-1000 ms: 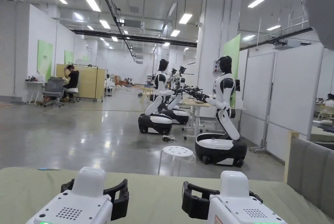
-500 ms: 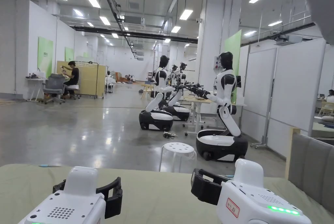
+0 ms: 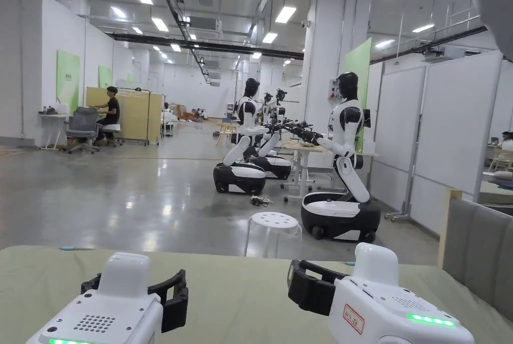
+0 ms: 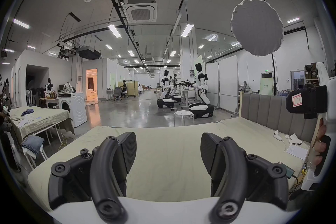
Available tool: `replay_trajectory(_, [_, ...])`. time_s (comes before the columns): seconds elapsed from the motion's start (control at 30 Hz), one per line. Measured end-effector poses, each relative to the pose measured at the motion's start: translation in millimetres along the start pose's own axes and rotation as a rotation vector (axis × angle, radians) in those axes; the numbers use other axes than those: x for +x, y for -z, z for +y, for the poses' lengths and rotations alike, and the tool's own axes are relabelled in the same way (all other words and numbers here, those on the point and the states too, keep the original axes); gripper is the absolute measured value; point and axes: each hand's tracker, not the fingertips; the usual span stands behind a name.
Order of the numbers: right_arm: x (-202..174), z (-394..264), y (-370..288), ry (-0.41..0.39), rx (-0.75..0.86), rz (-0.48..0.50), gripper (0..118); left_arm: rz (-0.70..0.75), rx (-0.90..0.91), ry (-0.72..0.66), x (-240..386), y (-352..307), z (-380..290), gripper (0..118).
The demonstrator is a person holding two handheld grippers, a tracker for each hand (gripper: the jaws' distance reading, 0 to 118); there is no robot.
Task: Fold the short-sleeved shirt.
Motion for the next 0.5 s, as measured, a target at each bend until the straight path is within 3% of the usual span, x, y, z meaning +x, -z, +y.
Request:
replay_trajectory(0.03, [2.3,1.2,0.5,-0.001,-0.01,0.047,118,-0.001,0.0,0.002,0.5,0.0,0.2,73])
replay_trajectory(0.13, [1.6,1.7,-2.1,-0.014,0.02,0.004,118,0.0,0.001,0.009,0.6,0.1,0.8,73])
replay_trajectory(0.3, [3.3,-1.8,-6.2,-0.02,0.022,0.088,118,0.003,0.005,0.006,0.1,-0.3,3.0,73])
replay_trajectory(0.37, [1.0,-2.9,-6.1,-0.063,0.047,0.063,118,0.006,0.006,0.006,0.5,-0.9,4.2,73])
replay_trajectory(0.47, [-4.8,-5.0,0.1,-0.156,0.099,-0.08,118,0.002,0.008,0.009,1.2,-1.7,5.6,73])
replay_trajectory(0.5, [-4.1,-6.0,0.7,-0.158,0.108,-0.077,118,0.002,0.008,0.01,1.2,-1.7,5.8,73])
